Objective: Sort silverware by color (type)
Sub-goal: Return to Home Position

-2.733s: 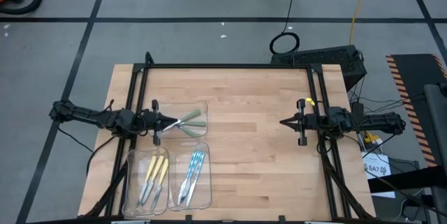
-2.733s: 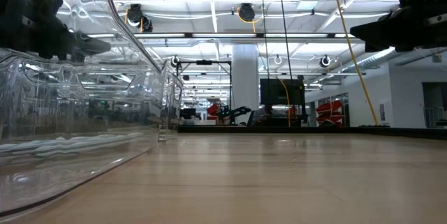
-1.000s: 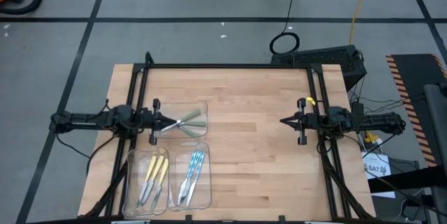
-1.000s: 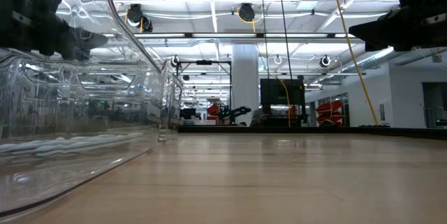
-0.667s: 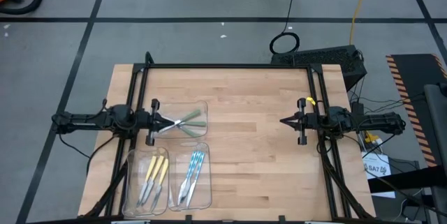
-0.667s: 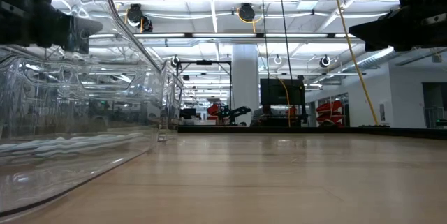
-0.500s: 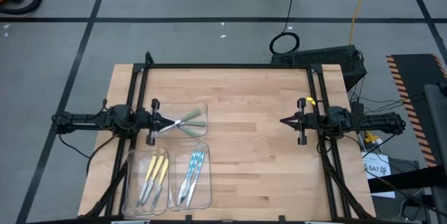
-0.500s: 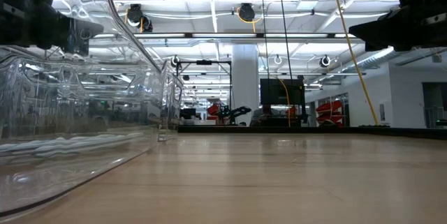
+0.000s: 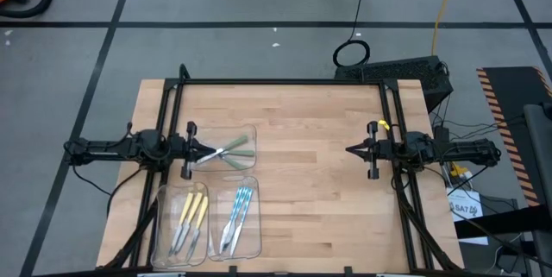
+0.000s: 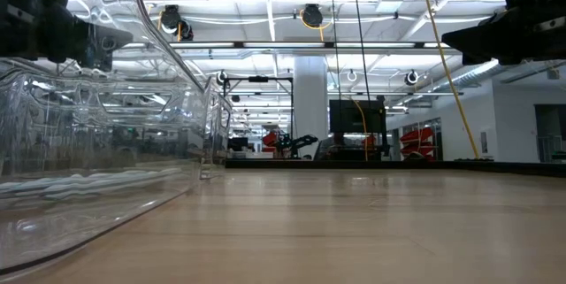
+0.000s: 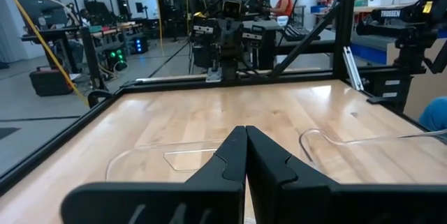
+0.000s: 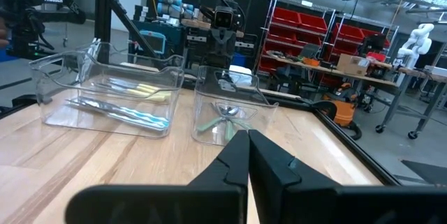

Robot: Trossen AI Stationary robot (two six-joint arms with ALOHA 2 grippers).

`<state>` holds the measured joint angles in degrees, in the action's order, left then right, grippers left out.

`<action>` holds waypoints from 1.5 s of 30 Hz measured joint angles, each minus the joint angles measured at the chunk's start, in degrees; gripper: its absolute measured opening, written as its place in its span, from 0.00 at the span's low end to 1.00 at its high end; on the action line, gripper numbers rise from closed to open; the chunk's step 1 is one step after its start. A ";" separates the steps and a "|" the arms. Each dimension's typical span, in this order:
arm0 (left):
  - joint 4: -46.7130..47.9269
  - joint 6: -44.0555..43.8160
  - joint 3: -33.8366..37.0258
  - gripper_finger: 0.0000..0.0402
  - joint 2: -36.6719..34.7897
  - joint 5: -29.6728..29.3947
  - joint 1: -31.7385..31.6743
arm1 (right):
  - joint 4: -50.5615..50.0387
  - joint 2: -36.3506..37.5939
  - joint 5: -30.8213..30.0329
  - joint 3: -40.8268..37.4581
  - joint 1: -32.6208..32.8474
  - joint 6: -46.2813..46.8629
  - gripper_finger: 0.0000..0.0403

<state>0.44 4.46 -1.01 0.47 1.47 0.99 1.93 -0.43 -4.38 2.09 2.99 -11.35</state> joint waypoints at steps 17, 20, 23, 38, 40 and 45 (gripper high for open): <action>-0.06 1.00 -0.03 0.01 0.00 -0.69 -0.07 | 0.00 0.00 0.00 0.02 0.00 0.00 0.00; -0.08 1.02 -0.03 0.01 0.00 -0.69 -0.07 | 0.00 0.00 0.00 0.00 0.00 0.00 0.00; -0.08 1.02 -0.03 0.01 0.00 -0.69 -0.07 | 0.00 0.00 0.00 0.00 0.02 0.00 0.00; -0.13 1.04 -0.03 0.01 0.00 -0.72 -0.07 | 0.00 0.00 0.00 0.00 0.02 0.00 0.00; -0.15 1.04 -0.03 0.01 0.00 -0.72 -0.07 | 0.00 0.00 0.00 0.00 0.00 0.00 0.00; -0.15 1.04 -0.03 0.01 0.00 -0.72 -0.07 | 0.00 0.00 0.00 0.01 0.00 0.00 0.00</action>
<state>0.30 5.50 -1.04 0.47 0.75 0.93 1.93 -0.43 -4.38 2.09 2.99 -11.35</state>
